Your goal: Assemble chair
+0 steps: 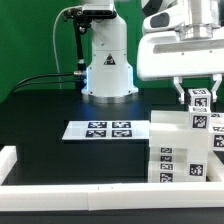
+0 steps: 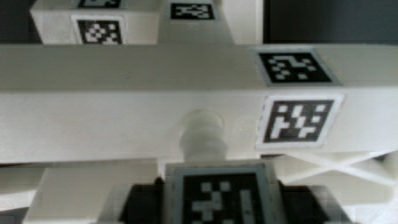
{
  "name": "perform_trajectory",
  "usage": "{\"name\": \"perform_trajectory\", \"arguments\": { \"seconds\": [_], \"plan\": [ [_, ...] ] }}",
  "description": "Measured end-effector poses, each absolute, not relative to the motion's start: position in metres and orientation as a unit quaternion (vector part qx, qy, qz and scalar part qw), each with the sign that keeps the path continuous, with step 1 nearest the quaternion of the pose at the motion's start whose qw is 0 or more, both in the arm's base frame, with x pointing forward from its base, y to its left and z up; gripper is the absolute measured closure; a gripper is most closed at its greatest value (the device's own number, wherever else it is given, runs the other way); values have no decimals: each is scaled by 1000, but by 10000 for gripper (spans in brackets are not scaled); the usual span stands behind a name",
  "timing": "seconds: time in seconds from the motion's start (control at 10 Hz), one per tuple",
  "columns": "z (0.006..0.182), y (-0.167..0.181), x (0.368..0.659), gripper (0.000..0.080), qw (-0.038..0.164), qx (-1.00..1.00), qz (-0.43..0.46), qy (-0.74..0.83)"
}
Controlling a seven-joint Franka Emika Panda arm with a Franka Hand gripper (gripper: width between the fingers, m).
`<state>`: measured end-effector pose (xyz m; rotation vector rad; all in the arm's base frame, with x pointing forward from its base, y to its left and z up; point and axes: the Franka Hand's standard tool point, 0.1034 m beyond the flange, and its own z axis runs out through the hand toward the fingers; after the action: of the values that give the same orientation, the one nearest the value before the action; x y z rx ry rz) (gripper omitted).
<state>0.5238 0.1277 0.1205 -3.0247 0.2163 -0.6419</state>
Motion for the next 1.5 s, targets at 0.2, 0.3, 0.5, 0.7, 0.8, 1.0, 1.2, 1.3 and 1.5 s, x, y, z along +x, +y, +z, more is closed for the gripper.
{"name": "perform_trajectory", "arguments": {
  "seconds": [0.2,0.3,0.5,0.7,0.8,1.0,1.2,1.3,1.5],
  "plan": [
    [123,131,516,518,22,-980,-181,75],
    [126,132,514,518,24,-980,-180,76],
    [129,135,504,518,28,-981,-177,71],
    [123,131,502,518,23,-982,-180,61],
    [122,130,504,518,23,-980,-187,59],
    [122,127,507,518,20,-980,-194,48],
    [117,126,507,518,16,-979,-199,42],
    [114,126,508,518,15,-978,-202,40],
    [114,125,511,518,13,-977,-213,32]
  ]
}}
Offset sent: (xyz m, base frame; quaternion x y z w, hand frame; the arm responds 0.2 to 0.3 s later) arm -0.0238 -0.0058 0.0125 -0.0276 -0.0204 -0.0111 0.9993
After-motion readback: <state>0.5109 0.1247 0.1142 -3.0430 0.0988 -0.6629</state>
